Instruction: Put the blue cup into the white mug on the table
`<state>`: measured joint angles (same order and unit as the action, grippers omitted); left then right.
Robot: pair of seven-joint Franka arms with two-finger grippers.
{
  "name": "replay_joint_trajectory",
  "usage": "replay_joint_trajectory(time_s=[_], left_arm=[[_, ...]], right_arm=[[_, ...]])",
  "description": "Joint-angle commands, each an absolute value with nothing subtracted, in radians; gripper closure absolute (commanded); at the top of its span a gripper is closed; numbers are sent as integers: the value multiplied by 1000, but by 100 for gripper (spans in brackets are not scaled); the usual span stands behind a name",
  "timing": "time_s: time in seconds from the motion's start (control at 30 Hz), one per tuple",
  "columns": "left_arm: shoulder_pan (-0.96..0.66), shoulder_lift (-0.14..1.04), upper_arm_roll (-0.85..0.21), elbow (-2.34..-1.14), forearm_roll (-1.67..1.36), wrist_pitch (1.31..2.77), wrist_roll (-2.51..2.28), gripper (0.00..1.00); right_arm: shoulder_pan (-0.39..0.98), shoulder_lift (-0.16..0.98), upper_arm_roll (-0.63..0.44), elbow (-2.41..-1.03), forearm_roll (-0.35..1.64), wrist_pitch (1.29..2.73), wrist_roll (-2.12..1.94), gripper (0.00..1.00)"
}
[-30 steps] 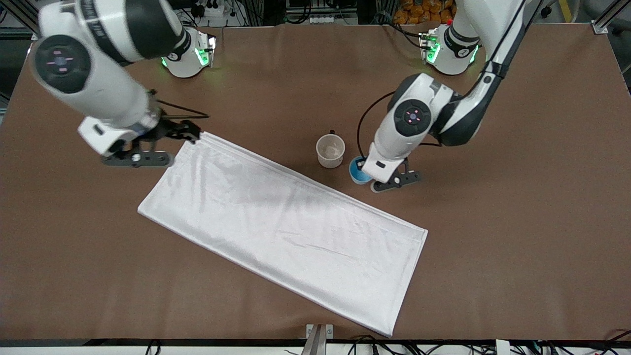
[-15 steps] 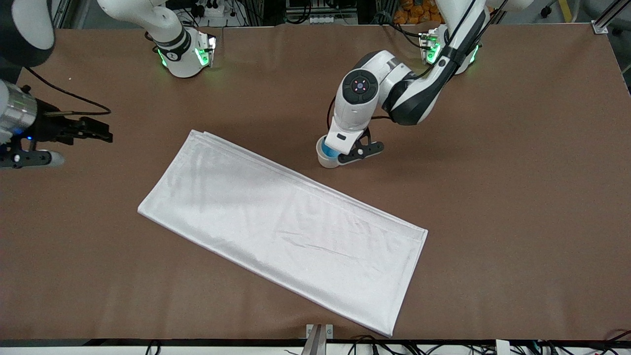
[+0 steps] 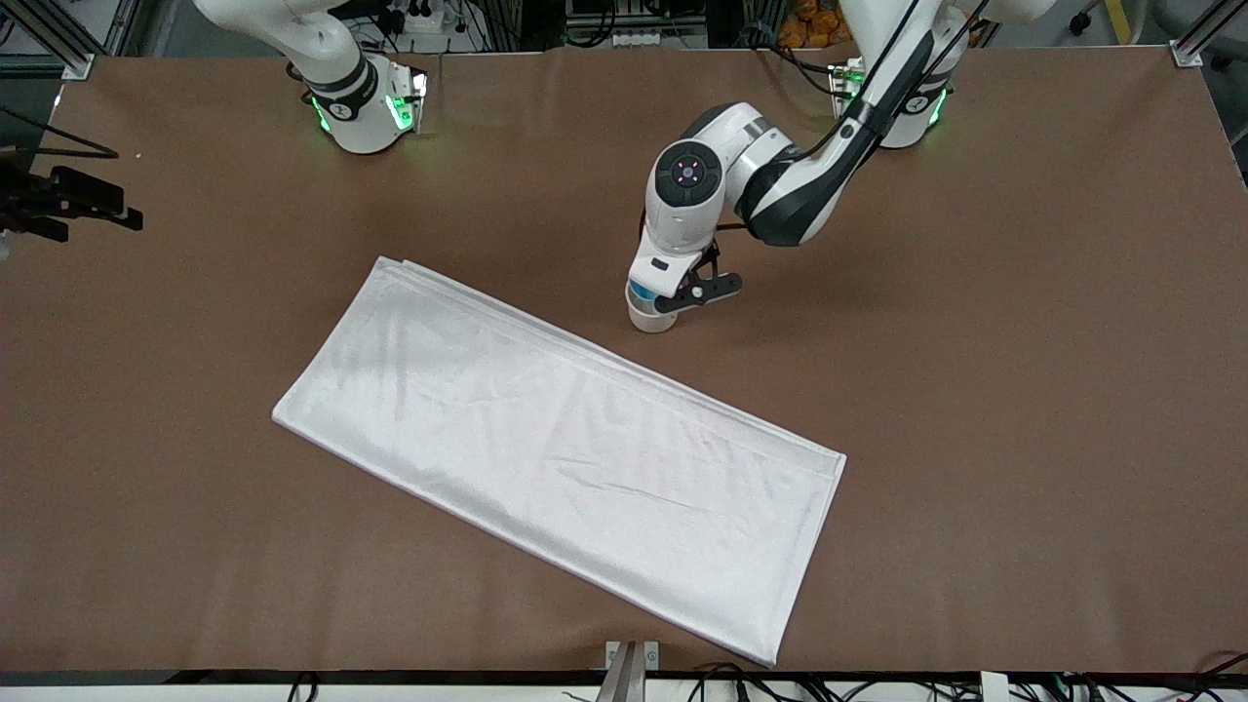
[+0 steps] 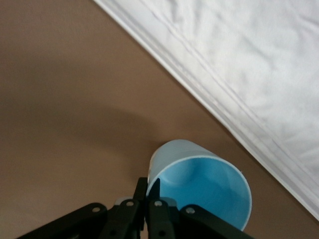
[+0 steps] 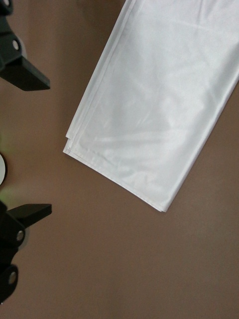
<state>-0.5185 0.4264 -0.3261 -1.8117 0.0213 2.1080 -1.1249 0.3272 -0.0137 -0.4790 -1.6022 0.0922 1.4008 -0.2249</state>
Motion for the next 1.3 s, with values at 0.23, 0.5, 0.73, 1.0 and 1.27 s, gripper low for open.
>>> replay_joint_trajectory(time_s=[0.23,0.5,0.73,1.0,1.27], left_arm=[[-515,410,-327,-1798,34,2105,-1126,0],[-444,368,-302,-1730,48,2054,-1095,0],[-249,364,-301,-1664,80,1997,-833,0],[-71,330,-305,-1664,115,1994,-612,0],[1,307,-305,-1667,117,1950,-485,0]], right_arm=[[173,-22,-316,-1632,71,1425,-247,0],[146,9,-307,-1634,69,1442,-328,0],[110,18,-224,-1637,-12,1465,-328,0],[112,-5,-216,-1628,-6,1451,-327,0],[75,-67,-212,-1638,-6,1390,-340,0]])
